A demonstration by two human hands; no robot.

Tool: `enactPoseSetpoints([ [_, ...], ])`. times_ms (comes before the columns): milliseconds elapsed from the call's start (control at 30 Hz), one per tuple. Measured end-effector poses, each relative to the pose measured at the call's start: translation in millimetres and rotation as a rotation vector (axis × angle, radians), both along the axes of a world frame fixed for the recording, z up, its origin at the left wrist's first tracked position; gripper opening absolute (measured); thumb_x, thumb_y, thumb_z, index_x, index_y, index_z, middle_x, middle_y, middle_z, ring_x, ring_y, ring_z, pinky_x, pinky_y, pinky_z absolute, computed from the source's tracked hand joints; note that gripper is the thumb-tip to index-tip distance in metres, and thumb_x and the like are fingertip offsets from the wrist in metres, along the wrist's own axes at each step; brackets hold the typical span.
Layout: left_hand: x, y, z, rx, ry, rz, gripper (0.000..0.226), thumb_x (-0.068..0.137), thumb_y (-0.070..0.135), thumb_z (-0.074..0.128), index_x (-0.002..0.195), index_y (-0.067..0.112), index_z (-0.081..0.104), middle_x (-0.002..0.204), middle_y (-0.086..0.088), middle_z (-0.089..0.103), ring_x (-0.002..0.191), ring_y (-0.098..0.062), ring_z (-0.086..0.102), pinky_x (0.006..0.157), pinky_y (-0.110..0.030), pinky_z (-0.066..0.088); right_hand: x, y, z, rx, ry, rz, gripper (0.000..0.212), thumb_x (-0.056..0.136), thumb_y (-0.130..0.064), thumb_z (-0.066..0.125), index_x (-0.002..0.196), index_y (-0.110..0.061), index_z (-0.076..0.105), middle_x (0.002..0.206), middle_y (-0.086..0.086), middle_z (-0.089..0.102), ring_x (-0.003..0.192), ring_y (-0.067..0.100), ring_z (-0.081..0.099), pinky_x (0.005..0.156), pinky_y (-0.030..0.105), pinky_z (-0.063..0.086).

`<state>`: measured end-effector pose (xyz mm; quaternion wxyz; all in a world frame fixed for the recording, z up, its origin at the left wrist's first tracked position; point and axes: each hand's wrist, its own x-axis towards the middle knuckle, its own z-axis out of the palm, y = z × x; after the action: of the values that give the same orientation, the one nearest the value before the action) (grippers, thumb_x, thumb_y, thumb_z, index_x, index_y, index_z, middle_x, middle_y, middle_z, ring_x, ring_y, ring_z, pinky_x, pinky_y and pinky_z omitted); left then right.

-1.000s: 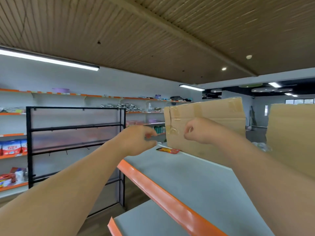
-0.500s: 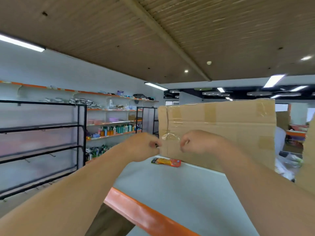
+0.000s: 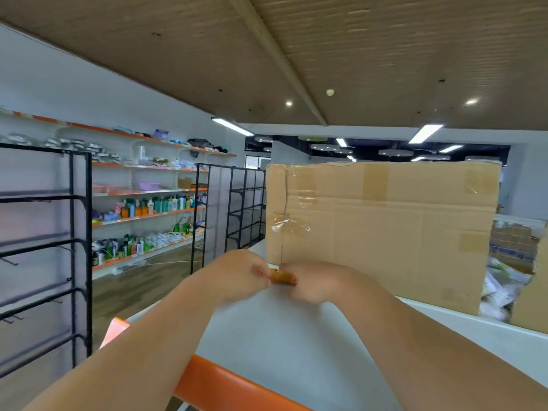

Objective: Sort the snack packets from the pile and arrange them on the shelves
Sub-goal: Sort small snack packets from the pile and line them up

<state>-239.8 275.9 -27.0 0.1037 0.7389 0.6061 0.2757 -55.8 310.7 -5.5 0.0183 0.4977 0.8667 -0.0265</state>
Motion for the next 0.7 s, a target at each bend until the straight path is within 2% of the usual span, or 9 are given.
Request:
enactPoseSetpoints([
  [67, -4.6, 3.1, 0.4, 0.021, -0.028, -0.003, 0.007, 0.089, 0.039, 0.067, 0.092, 0.04, 0.074, 0.099, 0.016, 0.07, 0.08, -0.007, 0.062, 0.067, -0.025, 0.05, 3.1, 3.5, -7.5, 0.012, 0.032, 0.005, 0.012, 0.09, -0.017, 0.048, 0.099, -0.023, 0.054, 0.083, -0.003, 0.053, 0.077, 0.021, 0.052, 0.061, 0.031, 0.038],
  [100, -7.3, 3.4, 1.2, 0.026, -0.041, -0.007, 0.007, 0.089, 0.04, 0.067, 0.089, 0.04, 0.073, 0.098, 0.017, 0.07, 0.081, -0.008, 0.063, 0.068, -0.026, 0.05, 4.4, 4.8, -9.6, 0.013, 0.063, 0.01, 0.012, 0.092, -0.019, 0.048, 0.101, -0.025, 0.054, 0.083, -0.005, 0.052, 0.077, 0.02, 0.051, 0.061, 0.031, 0.038],
  [167, -11.3, 2.2, 2.8, 0.022, -0.036, -0.008, 0.009, 0.09, 0.038, 0.065, 0.088, 0.038, 0.074, 0.098, 0.016, 0.07, 0.082, -0.007, 0.063, 0.074, -0.027, 0.053, 7.2, 7.3, -12.0, 0.023, 0.102, 0.027, 0.006, 0.097, -0.025, 0.051, 0.093, -0.03, 0.05, 0.083, -0.006, 0.052, 0.08, 0.019, 0.051, 0.063, 0.03, 0.038],
  [267, -13.6, -0.9, 3.0, 0.014, -0.064, -0.001, 0.01, 0.09, 0.035, 0.065, 0.088, 0.034, 0.074, 0.098, 0.016, 0.071, 0.08, -0.006, 0.062, 0.071, -0.026, 0.051, 9.3, 8.9, -10.6, 0.031, 0.122, 0.005, 0.023, 0.098, -0.028, 0.053, 0.077, -0.032, 0.046, 0.081, -0.008, 0.052, 0.083, 0.02, 0.051, 0.065, 0.031, 0.037],
  [333, -12.5, -3.0, 0.4, 0.01, -0.073, -0.002, 0.009, 0.089, 0.036, 0.065, 0.09, 0.036, 0.074, 0.1, 0.018, 0.07, 0.082, -0.006, 0.062, 0.073, -0.026, 0.052, 10.4, 7.9, -12.9, 0.035, 0.132, -0.003, 0.02, 0.097, -0.024, 0.052, 0.077, -0.03, 0.05, 0.079, -0.008, 0.052, 0.081, 0.02, 0.051, 0.063, 0.031, 0.036],
  [433, -11.7, -3.2, -3.5, 0.001, -0.082, -0.007, 0.009, 0.089, 0.038, 0.065, 0.094, 0.038, 0.072, 0.102, 0.018, 0.068, 0.088, -0.006, 0.062, 0.081, -0.029, 0.054, 14.5, 4.2, -16.9, 0.029, 0.148, -0.014, 0.012, 0.094, -0.02, 0.048, 0.094, -0.027, 0.058, 0.083, -0.007, 0.055, 0.082, 0.02, 0.053, 0.066, 0.031, 0.04],
  [533, -12.3, -3.5, -3.3, -0.002, -0.097, 0.003, 0.008, 0.089, 0.039, 0.066, 0.095, 0.038, 0.071, 0.102, 0.018, 0.067, 0.091, -0.007, 0.063, 0.087, -0.032, 0.055, 13.7, 2.1, -20.2, 0.065, 0.114, -0.03, 0.027, 0.096, -0.029, 0.047, 0.12, -0.033, 0.058, 0.104, -0.001, 0.064, 0.094, 0.024, 0.06, 0.08, 0.035, 0.049],
  [633, -11.3, -4.9, -3.1, -0.004, -0.09, 0.01, 0.008, 0.09, 0.038, 0.066, 0.096, 0.038, 0.071, 0.103, 0.017, 0.067, 0.094, -0.006, 0.062, 0.085, -0.029, 0.053, 7.1, 2.7, -22.3, 0.088, 0.031, -0.056, 0.035, 0.099, -0.03, 0.042, 0.132, -0.033, 0.056, 0.102, 0.001, 0.061, 0.091, 0.024, 0.057, 0.069, 0.031, 0.043],
  [700, -10.5, -5.5, -3.3, -0.007, -0.09, 0.012, 0.009, 0.09, 0.037, 0.066, 0.098, 0.038, 0.07, 0.105, 0.018, 0.065, 0.096, -0.005, 0.06, 0.086, -0.028, 0.052, 5.2, 2.1, -21.4, 0.057, 0.07, -0.053, 0.039, 0.1, -0.026, 0.041, 0.133, -0.037, 0.059, 0.099, -0.002, 0.059, 0.087, 0.022, 0.054, 0.064, 0.028, 0.038],
])
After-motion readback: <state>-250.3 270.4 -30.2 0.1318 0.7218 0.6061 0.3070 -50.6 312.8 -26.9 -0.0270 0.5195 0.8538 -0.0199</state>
